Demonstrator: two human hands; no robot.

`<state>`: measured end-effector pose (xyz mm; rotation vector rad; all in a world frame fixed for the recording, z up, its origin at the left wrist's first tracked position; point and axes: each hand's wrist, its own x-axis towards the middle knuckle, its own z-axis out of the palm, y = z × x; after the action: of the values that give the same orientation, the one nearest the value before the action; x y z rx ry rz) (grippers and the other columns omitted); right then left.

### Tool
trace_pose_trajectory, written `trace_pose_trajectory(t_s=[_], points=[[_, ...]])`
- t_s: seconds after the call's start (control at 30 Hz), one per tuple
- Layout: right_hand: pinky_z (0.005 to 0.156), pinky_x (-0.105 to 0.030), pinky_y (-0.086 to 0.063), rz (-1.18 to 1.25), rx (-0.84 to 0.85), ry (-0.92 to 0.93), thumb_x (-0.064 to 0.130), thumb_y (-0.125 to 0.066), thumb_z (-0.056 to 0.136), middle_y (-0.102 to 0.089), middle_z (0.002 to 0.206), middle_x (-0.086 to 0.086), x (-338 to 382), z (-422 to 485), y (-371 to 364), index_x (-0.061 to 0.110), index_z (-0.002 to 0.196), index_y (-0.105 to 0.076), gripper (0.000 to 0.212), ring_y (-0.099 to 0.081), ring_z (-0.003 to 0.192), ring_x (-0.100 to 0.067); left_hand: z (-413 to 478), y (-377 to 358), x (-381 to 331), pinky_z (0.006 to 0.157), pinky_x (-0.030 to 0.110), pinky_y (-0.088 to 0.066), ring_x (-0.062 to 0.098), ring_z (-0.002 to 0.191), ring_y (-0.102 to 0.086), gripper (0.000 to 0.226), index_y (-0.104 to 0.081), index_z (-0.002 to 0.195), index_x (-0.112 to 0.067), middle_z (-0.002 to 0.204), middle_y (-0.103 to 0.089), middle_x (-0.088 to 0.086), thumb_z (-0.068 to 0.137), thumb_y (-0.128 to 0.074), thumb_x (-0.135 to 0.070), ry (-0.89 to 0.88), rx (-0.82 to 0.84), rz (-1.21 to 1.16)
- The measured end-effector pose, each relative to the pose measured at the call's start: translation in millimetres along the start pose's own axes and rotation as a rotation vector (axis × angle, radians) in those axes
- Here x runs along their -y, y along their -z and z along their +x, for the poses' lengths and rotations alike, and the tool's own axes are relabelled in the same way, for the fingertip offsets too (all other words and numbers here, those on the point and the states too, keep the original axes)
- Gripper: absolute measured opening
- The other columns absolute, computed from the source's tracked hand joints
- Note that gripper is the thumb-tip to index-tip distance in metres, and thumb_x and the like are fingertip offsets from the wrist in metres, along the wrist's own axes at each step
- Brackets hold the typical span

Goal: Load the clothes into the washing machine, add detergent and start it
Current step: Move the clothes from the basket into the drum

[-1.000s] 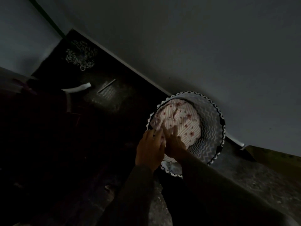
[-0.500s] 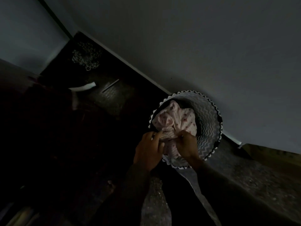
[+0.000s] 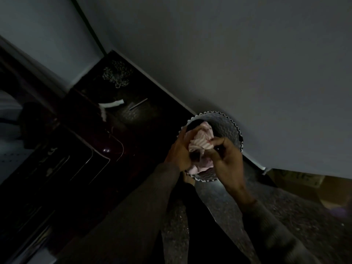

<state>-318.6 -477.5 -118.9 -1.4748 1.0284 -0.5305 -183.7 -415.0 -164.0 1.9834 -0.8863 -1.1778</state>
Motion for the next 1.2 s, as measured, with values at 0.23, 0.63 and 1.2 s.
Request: trace_pose_trajectory(t_s=[0.23,0.63,1.2], points=[[0.085,-0.045,-0.054,0.004,-0.018,0.088,0.013,-0.078,0.082,-0.062,0.114,-0.003,19,-19,-2,0.019,0.115,-0.053,0.042,-0.065,0.103,-0.021,-22,31,-56,0.067,0.006,-0.045,0.0,0.08,-0.062,0.033,-0.066,0.101,-0.018,0.087,-0.066,-0.008,0.089,-0.05,0.008,0.074,-0.241,-0.306],[0.085,0.001,-0.036,-0.238,0.05,0.058,0.022,-0.052,0.08,-0.059,0.117,0.005,39,-6,-12,-0.003,0.12,-0.059,0.048,-0.063,0.114,-0.015,-67,79,-110,0.071,0.015,-0.054,-0.008,0.086,-0.061,0.031,-0.053,0.125,-0.02,0.104,-0.064,-0.015,0.099,-0.054,-0.004,0.005,-0.306,-0.658],[0.089,-0.039,-0.055,0.542,0.298,-0.065,0.005,-0.055,0.071,-0.067,0.126,-0.008,188,5,-50,0.012,0.131,-0.056,0.06,-0.063,0.117,-0.028,-111,138,-100,0.123,0.031,-0.02,0.008,0.149,-0.017,0.135,-0.015,0.156,-0.019,0.163,-0.017,-0.002,0.051,-0.085,-0.067,-0.255,-0.385,0.058]])
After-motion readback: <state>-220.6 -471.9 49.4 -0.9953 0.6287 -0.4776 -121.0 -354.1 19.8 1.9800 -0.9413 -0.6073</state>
